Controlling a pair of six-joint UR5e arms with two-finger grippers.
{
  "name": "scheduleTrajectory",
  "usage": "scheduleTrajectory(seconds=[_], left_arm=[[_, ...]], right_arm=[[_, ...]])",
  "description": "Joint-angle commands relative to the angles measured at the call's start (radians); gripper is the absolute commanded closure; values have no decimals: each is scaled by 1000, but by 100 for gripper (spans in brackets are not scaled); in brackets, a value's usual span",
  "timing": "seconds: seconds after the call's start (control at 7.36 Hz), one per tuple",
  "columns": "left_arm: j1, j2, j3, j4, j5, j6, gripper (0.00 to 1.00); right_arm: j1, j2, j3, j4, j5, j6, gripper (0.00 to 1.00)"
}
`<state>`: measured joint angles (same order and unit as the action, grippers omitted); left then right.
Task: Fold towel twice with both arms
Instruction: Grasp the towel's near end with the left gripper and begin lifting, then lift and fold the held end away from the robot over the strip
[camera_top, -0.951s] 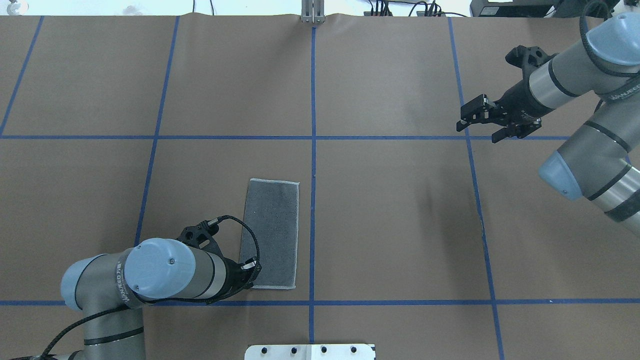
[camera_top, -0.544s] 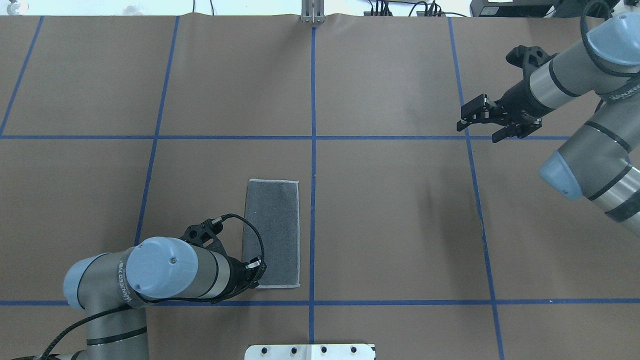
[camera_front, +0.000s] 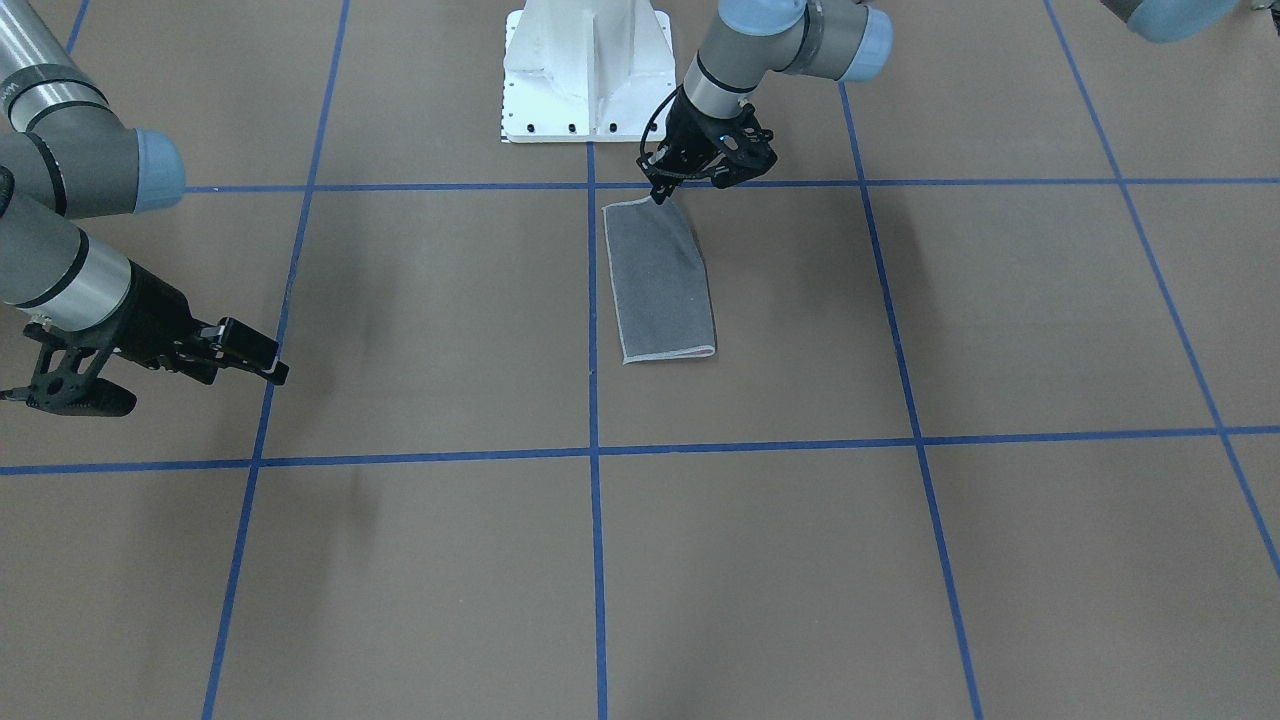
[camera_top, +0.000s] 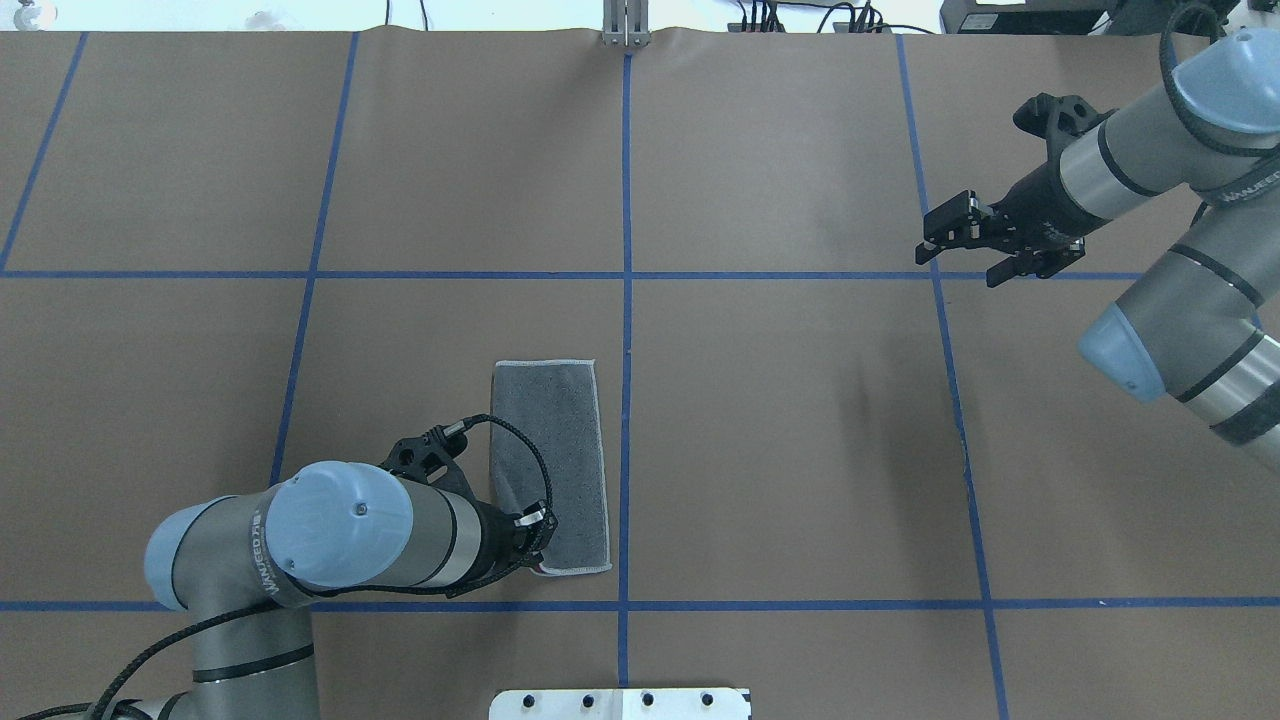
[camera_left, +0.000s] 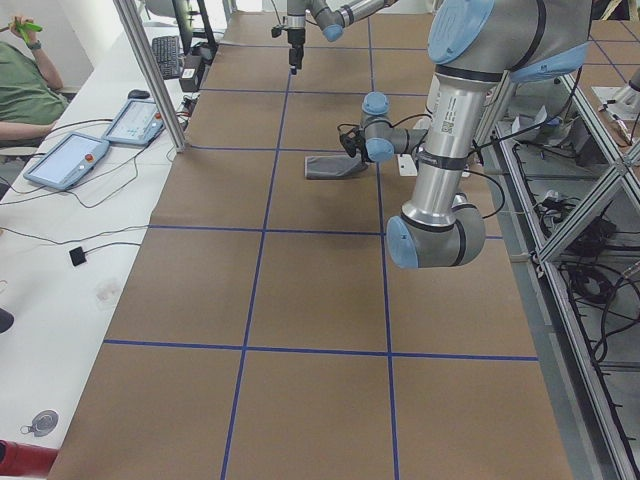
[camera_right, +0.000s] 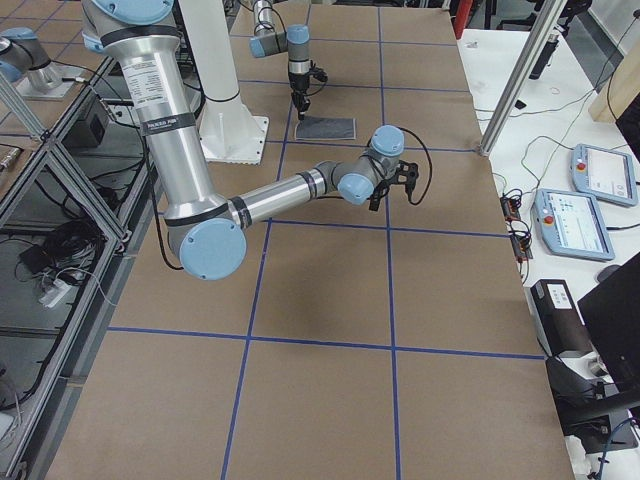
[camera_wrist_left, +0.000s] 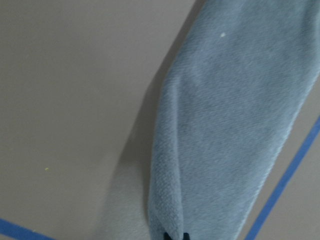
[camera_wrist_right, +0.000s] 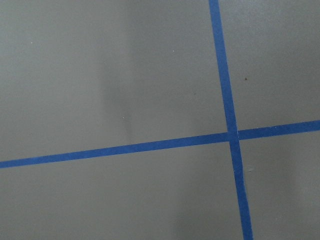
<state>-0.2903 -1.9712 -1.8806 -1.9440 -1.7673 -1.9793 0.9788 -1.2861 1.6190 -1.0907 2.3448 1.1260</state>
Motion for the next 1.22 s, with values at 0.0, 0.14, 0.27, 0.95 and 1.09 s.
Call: scheduleTrajectory(seconds=[0.0, 0.14, 0.27, 0.95, 1.09], left_arm=[[-73, -35, 23, -4, -3, 8, 100], [-105, -61, 59, -4, -6, 7, 100], [-140, -98, 101, -6, -8, 7, 100], [-246, -150, 204, -78, -46, 2, 100], [-257, -150, 207, -81, -47, 2, 100]], right_arm=[[0, -1, -4, 0, -1, 0, 0], [0, 1, -2, 0, -1, 0, 0], [-2, 1, -4, 0, -2, 0, 0], [-3, 7, -4, 0, -5, 0, 0], [-3, 8, -5, -2, -13, 0, 0]])
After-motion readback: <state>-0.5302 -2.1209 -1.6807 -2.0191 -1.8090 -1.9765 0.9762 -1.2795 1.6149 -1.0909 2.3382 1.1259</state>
